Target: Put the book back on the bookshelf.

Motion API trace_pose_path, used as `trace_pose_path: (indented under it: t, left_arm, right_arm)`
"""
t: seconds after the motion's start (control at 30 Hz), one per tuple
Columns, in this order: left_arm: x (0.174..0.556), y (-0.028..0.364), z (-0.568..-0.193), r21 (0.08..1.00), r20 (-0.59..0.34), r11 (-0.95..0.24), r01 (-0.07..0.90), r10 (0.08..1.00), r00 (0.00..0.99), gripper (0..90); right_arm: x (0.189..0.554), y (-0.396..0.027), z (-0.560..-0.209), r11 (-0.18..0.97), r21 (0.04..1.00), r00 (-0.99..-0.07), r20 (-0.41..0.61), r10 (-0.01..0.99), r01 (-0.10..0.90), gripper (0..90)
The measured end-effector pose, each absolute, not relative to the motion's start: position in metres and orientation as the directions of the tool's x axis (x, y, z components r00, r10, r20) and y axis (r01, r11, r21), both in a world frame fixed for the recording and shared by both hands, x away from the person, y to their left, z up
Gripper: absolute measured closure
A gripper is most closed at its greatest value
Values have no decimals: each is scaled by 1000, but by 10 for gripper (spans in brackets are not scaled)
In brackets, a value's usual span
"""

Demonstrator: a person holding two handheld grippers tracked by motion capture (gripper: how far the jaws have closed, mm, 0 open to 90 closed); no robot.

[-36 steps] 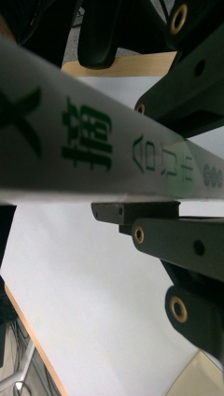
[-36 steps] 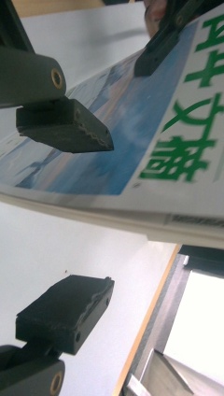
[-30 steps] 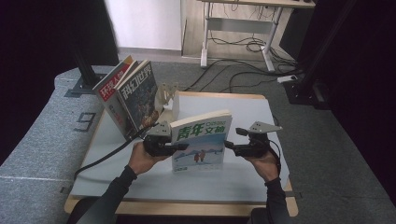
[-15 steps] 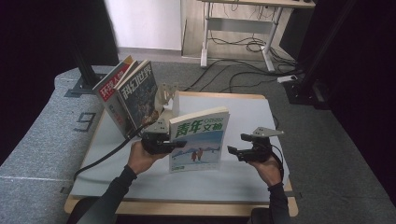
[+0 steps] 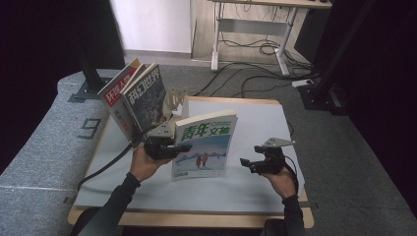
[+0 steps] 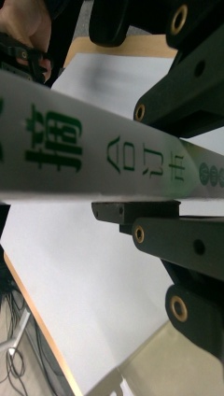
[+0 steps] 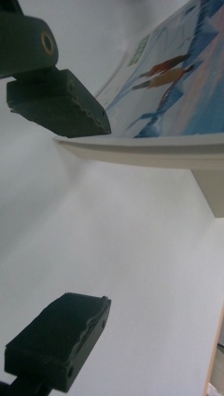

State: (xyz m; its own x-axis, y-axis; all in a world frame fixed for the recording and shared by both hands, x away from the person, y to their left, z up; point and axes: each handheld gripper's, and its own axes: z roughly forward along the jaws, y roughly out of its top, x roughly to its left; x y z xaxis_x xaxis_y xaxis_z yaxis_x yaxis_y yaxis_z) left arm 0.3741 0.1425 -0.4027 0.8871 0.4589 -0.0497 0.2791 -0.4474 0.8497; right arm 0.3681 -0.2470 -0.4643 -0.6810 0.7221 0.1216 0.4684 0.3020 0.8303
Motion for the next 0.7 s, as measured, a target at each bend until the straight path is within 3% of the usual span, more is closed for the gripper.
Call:
trace_pose_path:
  t: [0.4, 0.5, 0.7]
  left_arm:
    - [376, 155, -392, 851, -37, -434, 295, 511, 859, 744]
    - [377, 160, -391, 854, -43, -423, 303, 524, 851, 744]
    - [379, 172, -386, 857, -43, -407, 317, 556, 830, 744]
  right_arm:
    - [369, -257, -482, 299, 801, -633, 125, 764, 519, 131]
    - [368, -259, -487, 301, 795, -612, 110, 783, 527, 83]
    - [369, -263, -496, 311, 779, -585, 88, 806, 545, 76]
